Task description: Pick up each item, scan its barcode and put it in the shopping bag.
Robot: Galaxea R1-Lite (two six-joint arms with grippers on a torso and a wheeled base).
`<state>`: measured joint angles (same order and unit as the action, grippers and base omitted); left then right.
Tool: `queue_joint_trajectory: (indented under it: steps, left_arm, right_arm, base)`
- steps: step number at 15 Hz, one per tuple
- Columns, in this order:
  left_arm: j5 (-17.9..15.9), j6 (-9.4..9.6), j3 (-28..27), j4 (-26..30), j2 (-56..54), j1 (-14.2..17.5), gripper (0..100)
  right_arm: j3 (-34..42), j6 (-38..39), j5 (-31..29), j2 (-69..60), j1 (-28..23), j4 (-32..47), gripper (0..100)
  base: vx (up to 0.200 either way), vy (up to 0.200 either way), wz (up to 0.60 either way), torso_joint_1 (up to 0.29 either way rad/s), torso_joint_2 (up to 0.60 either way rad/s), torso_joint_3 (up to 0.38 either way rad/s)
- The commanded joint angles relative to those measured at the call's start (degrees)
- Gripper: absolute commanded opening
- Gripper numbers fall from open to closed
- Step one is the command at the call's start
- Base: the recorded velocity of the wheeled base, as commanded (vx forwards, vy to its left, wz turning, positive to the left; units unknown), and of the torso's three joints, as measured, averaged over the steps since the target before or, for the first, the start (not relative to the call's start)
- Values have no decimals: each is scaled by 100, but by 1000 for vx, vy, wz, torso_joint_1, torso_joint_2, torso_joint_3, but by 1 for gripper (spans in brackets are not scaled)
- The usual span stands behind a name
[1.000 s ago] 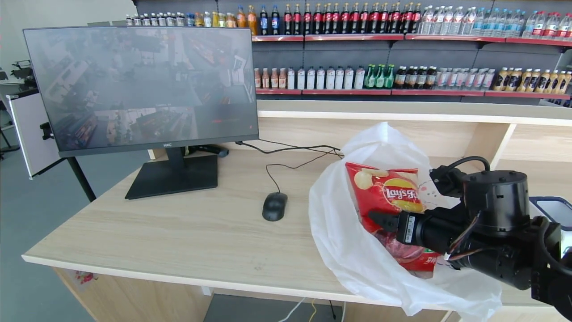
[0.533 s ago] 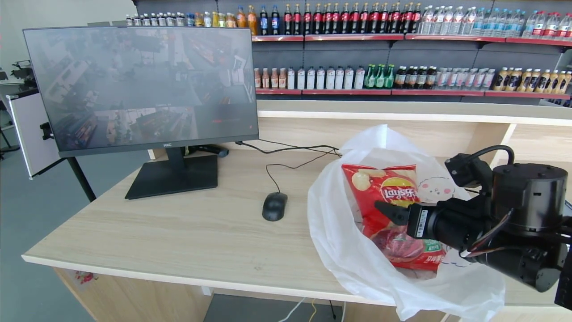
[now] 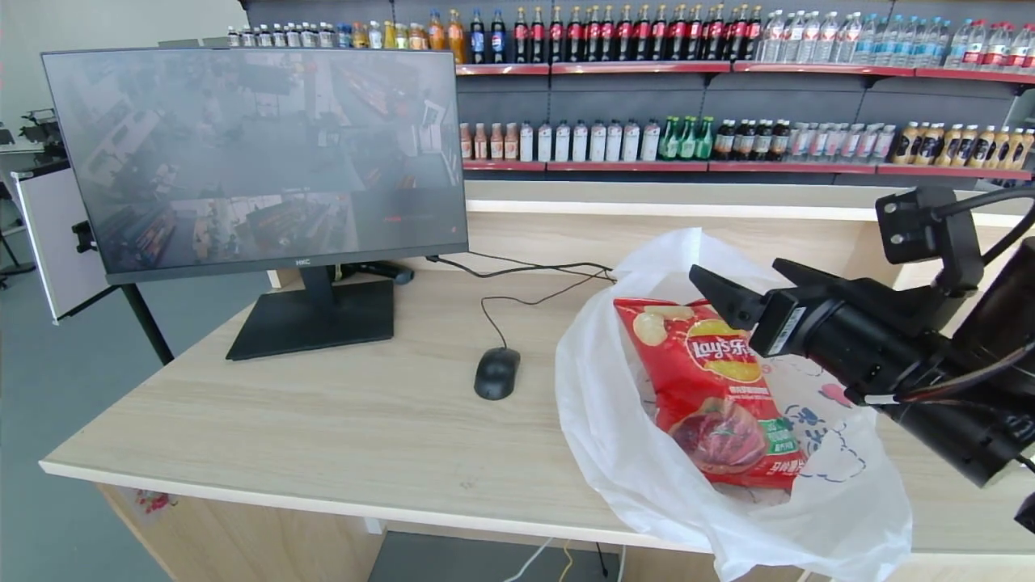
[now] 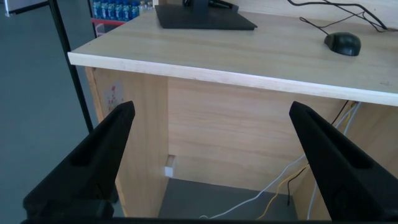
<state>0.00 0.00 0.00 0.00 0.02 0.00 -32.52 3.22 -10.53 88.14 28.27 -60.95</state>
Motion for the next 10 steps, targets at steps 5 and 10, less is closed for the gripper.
queue_joint_trajectory:
  steps: [5, 10]
  left_arm:
    - [0, 0, 0, 0, -2, 0, 100]
    - [0, -9, 0, 0, -2, 0, 100]
  right_arm:
    - [396, -656, 51, 362, 161, -1903, 100]
    - [598, -1464, 1009, 309, 126, -1999, 100]
  base:
    - [0, 0, 0, 0, 0, 0]
    - [-120, 0, 0, 3, 2, -1]
